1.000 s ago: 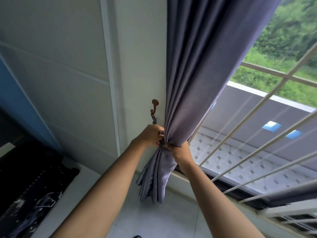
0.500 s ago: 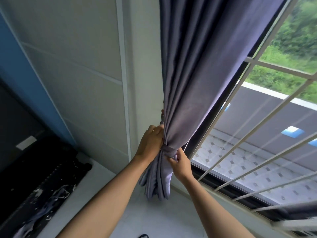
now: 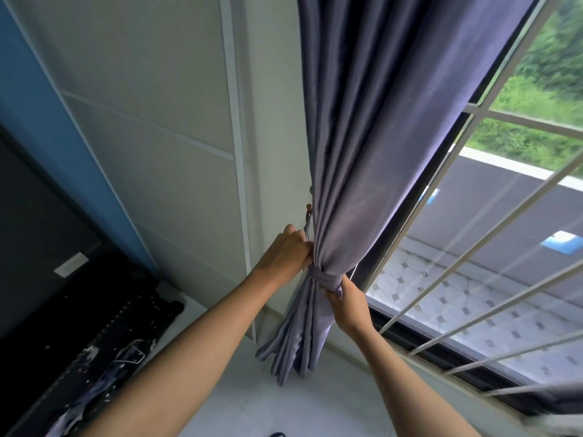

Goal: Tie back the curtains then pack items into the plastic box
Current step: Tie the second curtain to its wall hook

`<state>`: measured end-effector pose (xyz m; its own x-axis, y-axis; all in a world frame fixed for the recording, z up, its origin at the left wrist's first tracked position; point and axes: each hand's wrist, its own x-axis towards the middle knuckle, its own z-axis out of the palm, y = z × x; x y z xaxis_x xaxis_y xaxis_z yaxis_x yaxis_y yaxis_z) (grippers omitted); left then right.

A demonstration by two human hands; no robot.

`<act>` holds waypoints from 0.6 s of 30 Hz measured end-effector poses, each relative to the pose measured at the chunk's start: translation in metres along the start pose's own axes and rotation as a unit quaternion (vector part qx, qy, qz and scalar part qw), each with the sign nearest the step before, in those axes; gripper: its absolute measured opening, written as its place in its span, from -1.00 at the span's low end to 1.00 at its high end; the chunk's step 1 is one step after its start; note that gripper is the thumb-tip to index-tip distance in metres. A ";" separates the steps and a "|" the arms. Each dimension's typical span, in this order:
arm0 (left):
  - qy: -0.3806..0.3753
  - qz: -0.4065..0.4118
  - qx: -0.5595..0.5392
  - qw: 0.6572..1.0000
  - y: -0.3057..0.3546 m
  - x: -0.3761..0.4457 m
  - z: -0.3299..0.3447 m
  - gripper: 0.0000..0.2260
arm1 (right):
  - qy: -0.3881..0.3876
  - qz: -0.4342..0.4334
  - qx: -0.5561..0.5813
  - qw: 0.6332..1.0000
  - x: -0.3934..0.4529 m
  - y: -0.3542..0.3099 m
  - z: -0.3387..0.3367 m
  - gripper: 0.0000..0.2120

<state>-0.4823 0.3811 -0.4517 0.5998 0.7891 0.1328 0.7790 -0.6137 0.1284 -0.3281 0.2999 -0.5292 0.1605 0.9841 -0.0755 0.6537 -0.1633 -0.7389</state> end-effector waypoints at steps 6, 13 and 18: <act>0.023 0.037 -0.071 0.997 -0.009 -0.004 0.000 -0.88 | -0.009 0.012 -0.008 1.000 0.000 0.000 0.001 -0.89; 0.035 -0.001 -0.141 0.989 -0.003 -0.004 -0.008 -0.84 | -0.005 0.013 -0.016 1.000 0.000 -0.001 -0.001 -0.90; -0.039 0.011 -0.177 0.983 -0.007 0.006 0.003 -0.76 | -0.010 0.020 -0.021 1.000 0.003 -0.001 -0.006 -0.89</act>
<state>-0.4833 0.3899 -0.4547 0.6388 0.7666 0.0654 0.6612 -0.5905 0.4627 -0.3232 0.3020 -0.5246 0.1719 0.9780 -0.1183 0.6781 -0.2046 -0.7059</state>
